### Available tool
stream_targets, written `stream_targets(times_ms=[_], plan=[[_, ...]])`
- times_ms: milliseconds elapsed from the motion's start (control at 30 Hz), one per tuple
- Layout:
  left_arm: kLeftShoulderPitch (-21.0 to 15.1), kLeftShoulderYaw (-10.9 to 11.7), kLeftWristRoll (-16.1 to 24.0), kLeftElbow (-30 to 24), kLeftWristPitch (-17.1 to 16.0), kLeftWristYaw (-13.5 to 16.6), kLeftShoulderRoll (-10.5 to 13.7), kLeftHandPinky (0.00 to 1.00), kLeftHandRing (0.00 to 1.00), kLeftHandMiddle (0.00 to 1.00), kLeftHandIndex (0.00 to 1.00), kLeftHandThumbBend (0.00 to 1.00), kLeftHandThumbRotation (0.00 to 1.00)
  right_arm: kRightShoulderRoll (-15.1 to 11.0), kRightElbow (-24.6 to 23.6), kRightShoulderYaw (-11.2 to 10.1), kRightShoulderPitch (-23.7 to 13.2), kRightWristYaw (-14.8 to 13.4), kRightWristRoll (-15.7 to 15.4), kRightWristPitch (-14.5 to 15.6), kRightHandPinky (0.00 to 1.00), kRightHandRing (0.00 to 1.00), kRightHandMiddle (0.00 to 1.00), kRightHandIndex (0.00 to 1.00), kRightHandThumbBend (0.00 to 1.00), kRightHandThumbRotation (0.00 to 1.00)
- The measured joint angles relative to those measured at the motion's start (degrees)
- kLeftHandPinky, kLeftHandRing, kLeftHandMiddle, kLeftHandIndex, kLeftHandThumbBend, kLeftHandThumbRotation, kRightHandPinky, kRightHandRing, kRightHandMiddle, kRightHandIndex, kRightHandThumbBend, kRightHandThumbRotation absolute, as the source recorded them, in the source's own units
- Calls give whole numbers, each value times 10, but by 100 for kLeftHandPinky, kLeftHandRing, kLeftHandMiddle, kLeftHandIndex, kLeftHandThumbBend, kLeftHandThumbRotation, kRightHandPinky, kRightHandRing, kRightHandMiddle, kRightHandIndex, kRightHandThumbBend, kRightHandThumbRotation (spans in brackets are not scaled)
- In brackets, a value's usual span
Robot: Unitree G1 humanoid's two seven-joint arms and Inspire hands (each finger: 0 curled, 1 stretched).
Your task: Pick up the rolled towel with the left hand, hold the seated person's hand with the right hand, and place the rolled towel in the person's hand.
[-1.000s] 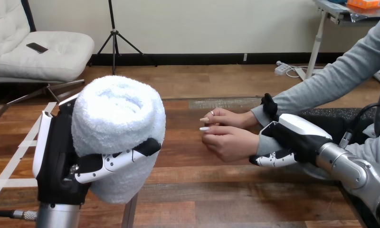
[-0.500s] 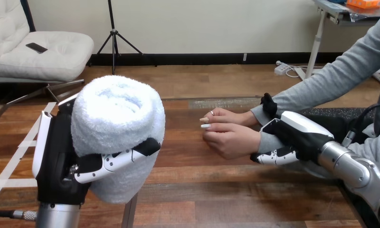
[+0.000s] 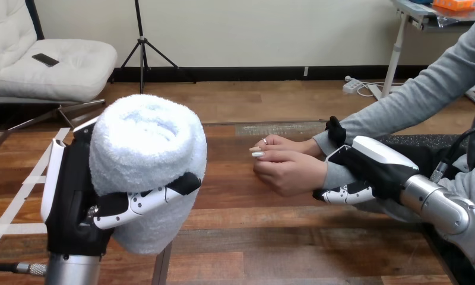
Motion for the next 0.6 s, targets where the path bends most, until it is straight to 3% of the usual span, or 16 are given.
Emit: stream_targets(times_ms=[367, 600], plan=[[-2, 0, 5, 4, -1, 9, -3, 21, 26, 33, 37, 63, 0, -4, -12, -2, 3, 7, 6, -8, 22, 26, 33, 36, 45, 29], [-23, 4, 22, 39, -14, 29, -17, 20, 26, 32, 37, 63, 0, -4, -14, -2, 4, 8, 10, -12, 22, 26, 33, 36, 44, 31]])
